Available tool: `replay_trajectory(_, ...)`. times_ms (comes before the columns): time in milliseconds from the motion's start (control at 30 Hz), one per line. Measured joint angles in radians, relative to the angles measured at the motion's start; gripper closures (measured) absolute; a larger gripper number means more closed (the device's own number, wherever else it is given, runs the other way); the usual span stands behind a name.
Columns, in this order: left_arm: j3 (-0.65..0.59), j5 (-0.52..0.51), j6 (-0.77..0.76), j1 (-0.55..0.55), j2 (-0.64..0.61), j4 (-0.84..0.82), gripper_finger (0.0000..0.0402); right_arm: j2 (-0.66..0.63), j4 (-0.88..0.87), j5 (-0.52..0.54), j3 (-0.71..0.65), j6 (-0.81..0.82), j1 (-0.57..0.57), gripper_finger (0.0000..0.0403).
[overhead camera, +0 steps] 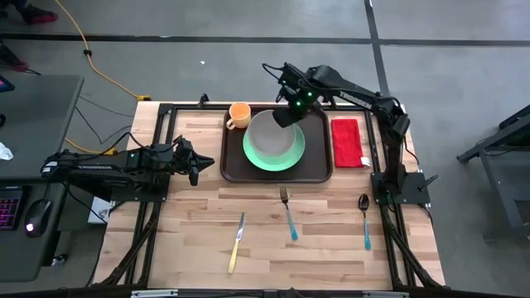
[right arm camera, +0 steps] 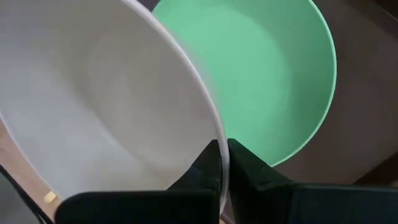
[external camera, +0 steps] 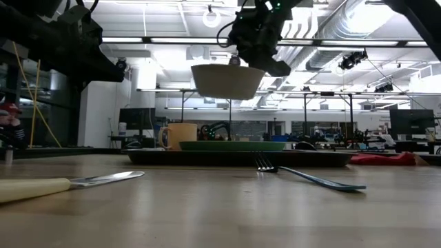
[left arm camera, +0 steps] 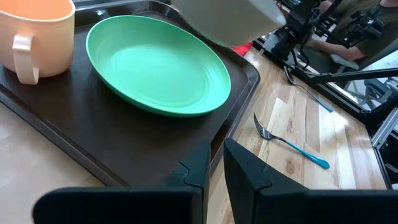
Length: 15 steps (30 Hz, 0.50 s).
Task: Set up tray
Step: Put the gray bowl on top of the green plate on the brown serving tray
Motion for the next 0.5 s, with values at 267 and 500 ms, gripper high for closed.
replay_trajectory(267,0.0,0.0,0.0,0.0,0.0,0.0,0.0325,0.057,-0.001,0.005,0.0,-0.02,-0.028,0.0403)
replay_trajectory(500,0.0,0.0,0.0,0.0,0.0,-0.001,0.0325,0.104,0.014,0.006,-0.002,-0.051,-0.048,0.0403)
